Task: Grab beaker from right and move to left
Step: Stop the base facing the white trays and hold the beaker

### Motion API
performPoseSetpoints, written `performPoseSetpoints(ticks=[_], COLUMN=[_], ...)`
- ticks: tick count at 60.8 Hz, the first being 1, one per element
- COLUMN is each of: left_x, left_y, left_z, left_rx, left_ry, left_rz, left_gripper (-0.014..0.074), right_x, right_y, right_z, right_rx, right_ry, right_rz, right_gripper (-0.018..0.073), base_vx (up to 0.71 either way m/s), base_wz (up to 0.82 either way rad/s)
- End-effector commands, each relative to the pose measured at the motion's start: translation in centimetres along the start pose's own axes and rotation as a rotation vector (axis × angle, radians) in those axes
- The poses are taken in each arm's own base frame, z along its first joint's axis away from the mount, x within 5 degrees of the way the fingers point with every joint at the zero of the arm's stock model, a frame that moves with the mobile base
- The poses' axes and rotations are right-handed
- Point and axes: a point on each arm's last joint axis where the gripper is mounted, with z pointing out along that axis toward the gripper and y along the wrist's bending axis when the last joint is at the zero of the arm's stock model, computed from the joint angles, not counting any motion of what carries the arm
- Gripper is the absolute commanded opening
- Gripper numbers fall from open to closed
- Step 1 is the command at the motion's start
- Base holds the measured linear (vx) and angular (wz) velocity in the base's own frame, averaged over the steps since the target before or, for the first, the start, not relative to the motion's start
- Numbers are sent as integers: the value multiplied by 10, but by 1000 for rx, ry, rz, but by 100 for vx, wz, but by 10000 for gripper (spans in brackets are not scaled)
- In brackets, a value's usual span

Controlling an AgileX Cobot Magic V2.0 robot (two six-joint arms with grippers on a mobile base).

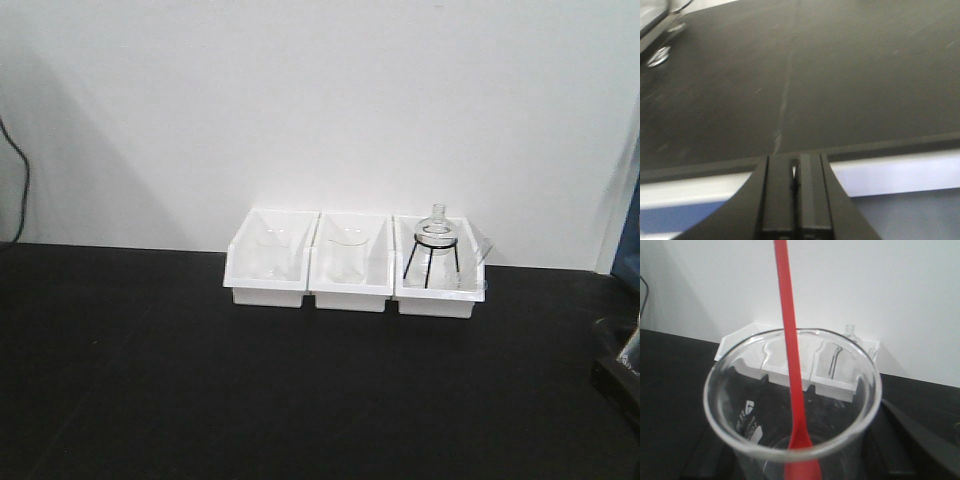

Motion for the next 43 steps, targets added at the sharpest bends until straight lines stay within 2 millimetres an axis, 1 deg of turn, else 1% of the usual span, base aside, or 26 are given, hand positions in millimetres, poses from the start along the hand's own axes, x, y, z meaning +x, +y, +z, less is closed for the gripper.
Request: performPoseSetpoints(ticks=[1,21,43], left_x=[-1,-1,-1], left_y=[0,0,0], left_z=[2,2,2], left_rx=[-8,-8,-8], left_ry=[-64,-64,-64], left_rz=[1,1,1], left_gripper=[-6,-6,-6], right_x=[-12,-12,-12], right_y=[0,0,0], right_z=[-2,-2,-2], right_rx=[-3,-3,-3], right_ry=[-41,-41,-41], right_rz=[4,4,4], right_gripper=[-3,-3,-3], base_vx=[18,15,4], base_wz=[-43,-36,-13])
